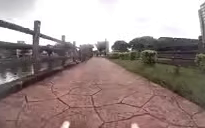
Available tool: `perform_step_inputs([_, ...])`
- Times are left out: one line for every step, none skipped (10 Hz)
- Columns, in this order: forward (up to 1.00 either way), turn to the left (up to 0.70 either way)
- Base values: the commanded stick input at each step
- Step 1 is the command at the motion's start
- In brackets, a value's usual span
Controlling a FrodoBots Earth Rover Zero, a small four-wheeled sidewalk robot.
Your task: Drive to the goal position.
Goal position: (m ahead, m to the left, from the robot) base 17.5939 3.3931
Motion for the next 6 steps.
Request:
perform_step_inputs([0.70, 0.00])
perform_step_inputs([0.70, 0.00])
perform_step_inputs([0.70, 0.00])
perform_step_inputs([0.70, 0.00])
perform_step_inputs([0.70, 0.00])
perform_step_inputs([0.70, 0.00])
